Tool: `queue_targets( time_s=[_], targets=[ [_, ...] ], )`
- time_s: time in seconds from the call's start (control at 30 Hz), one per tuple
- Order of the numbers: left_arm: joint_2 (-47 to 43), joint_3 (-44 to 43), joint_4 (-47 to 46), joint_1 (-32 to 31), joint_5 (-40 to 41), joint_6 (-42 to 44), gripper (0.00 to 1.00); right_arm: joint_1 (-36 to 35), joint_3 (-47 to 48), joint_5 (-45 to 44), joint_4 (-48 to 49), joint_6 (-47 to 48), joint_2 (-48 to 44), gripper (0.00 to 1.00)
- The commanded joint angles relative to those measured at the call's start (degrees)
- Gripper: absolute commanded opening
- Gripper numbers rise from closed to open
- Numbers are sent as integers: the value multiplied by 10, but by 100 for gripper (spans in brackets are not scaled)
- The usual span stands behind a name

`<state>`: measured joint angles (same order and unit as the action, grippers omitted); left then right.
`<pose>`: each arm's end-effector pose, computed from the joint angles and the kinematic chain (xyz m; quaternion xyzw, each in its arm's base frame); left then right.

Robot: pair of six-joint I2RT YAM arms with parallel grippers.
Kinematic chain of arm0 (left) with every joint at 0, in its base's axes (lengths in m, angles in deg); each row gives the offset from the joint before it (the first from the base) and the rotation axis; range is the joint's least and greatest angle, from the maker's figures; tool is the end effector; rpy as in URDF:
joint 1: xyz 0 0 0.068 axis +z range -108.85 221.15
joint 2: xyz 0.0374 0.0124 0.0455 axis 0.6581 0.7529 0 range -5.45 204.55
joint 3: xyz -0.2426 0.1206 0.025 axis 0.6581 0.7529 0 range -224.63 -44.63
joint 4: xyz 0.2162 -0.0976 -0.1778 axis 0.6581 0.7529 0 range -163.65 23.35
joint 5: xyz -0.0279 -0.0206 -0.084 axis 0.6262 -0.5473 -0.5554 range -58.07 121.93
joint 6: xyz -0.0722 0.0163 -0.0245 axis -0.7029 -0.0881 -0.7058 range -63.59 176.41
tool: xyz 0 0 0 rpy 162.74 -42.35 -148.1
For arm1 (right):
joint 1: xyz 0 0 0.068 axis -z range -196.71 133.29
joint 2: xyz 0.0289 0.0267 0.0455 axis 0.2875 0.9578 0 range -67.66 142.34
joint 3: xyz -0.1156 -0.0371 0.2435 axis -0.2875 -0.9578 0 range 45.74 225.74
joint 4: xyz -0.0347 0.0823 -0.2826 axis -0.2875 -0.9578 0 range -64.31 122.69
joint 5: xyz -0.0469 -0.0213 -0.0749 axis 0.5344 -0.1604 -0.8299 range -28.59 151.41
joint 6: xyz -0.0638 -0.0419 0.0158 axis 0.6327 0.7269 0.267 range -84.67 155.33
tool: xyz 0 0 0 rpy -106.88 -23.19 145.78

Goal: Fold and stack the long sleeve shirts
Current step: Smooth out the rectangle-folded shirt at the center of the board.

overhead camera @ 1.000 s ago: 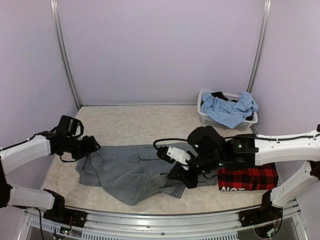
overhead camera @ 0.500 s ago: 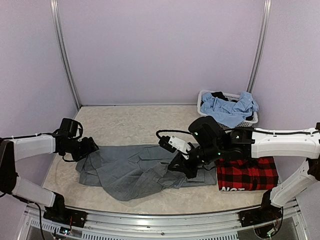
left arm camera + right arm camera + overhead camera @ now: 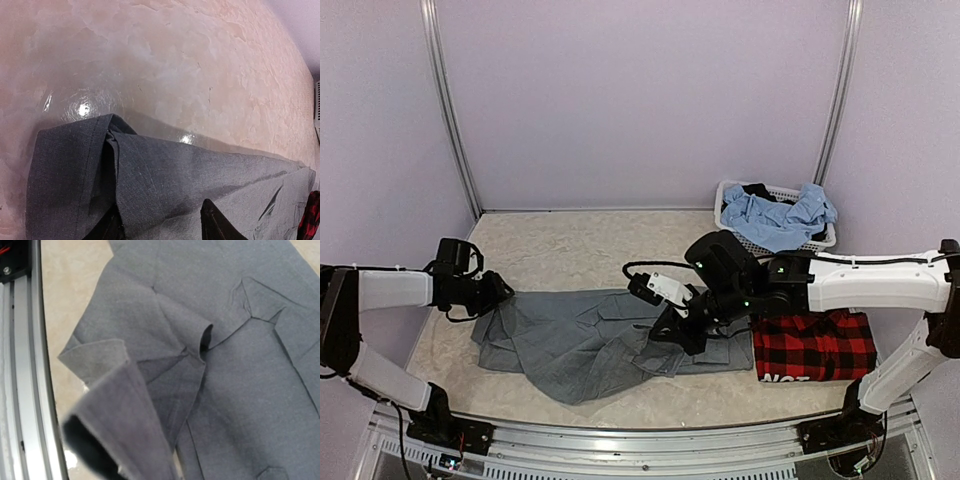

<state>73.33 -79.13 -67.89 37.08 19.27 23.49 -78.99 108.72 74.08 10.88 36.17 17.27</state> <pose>0.3000 -0.0360 0.1112 -0.1962 0.9140 -0.2060 0.2891 0.1642 0.3442 0.2299 -0.5153 0.7562 0.2865 0.2838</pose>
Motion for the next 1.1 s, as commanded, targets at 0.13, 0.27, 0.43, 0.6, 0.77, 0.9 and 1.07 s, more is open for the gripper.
queue_targets(
  time_s=[0.13, 0.27, 0.43, 0.6, 0.77, 0.9, 1.07],
  targets=[
    [9, 29, -78, 7, -39, -3, 43, 5, 19, -4, -12, 6, 10, 0],
    [-1, 33, -102, 8, -46, -8, 34, 6, 20, -5, -11, 3, 14, 0],
    [10, 12, -111, 9, -51, -10, 19, 5, 23, -17, -16, 2, 16, 0],
    [30, -17, -103, 17, -48, -7, 11, 8, 39, -25, -34, 6, 6, 0],
    [46, -40, -106, 22, -52, -17, 4, 10, 65, -23, -62, 13, -12, 0],
    [63, -49, -121, 26, -66, -28, 0, 13, 83, -13, -77, 13, -35, 0],
    [73, -50, -139, 30, -86, -37, 0, 14, 114, -2, -92, 11, -55, 0]
  ],
)
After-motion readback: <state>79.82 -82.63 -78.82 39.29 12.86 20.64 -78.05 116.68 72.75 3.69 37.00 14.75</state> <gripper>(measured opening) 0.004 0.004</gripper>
